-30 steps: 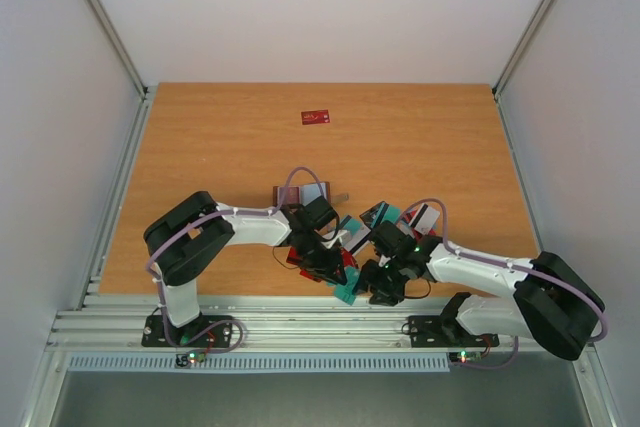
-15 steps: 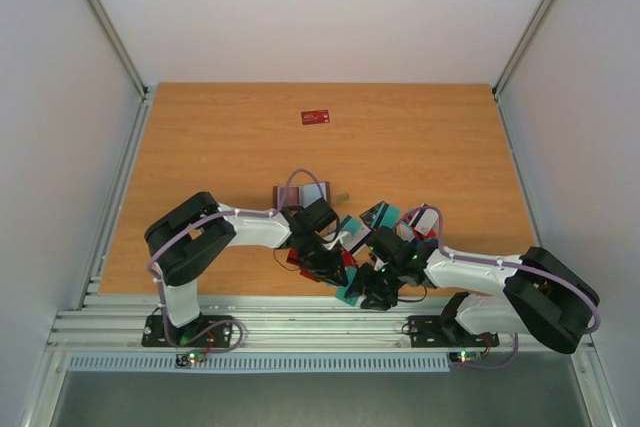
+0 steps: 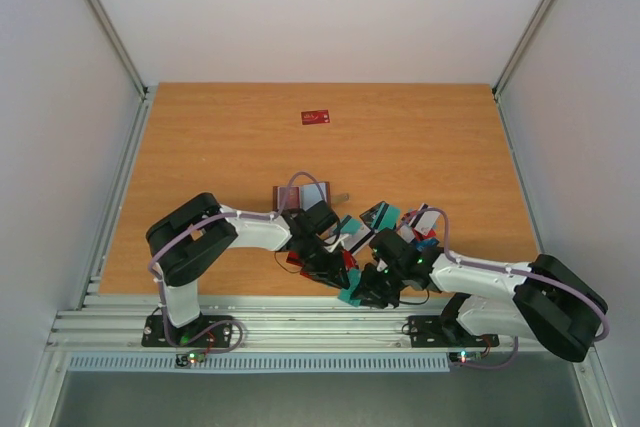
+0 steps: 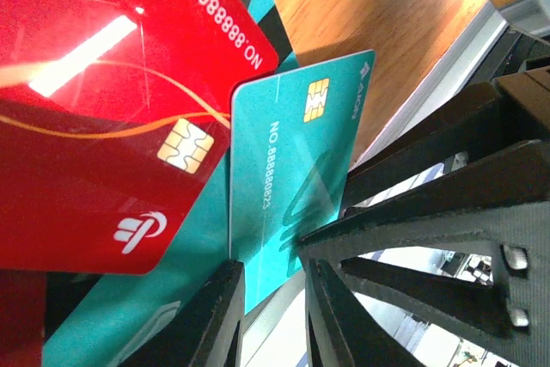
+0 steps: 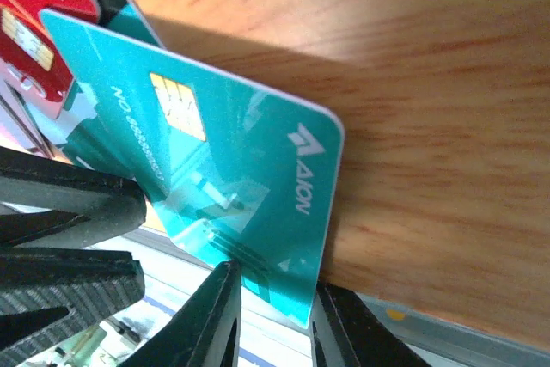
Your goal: Put the credit cards into the card holder
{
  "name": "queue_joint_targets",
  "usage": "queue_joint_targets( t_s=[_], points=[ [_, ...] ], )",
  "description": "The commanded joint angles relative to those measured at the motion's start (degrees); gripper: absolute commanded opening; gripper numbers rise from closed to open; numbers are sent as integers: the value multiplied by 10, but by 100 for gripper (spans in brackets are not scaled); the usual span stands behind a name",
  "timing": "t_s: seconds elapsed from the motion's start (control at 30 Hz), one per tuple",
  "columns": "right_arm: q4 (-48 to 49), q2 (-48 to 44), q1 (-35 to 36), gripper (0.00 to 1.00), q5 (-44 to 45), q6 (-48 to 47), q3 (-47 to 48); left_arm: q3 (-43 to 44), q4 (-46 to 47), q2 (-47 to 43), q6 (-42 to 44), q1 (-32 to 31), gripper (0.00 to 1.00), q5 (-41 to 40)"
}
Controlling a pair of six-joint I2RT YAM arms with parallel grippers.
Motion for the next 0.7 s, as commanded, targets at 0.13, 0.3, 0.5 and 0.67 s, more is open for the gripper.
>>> queue_joint_targets(
  t_s=[0.13, 0.3, 0.5, 0.67],
  points=[
    [-32, -30, -1, 6, 56, -9, 14, -14, 15, 15, -10, -7, 23, -8],
    [-49, -31, -1, 1, 53, -24, 28, -11, 11, -5, -19, -7, 23, -19],
    [-150, -64, -2, 1, 65, -62, 80, 4, -32, -58, -17, -7, 25, -54],
    [-222, -114, -7, 1, 72, -94, 114, 23, -81, -122, -10, 2, 31, -85]
  ],
)
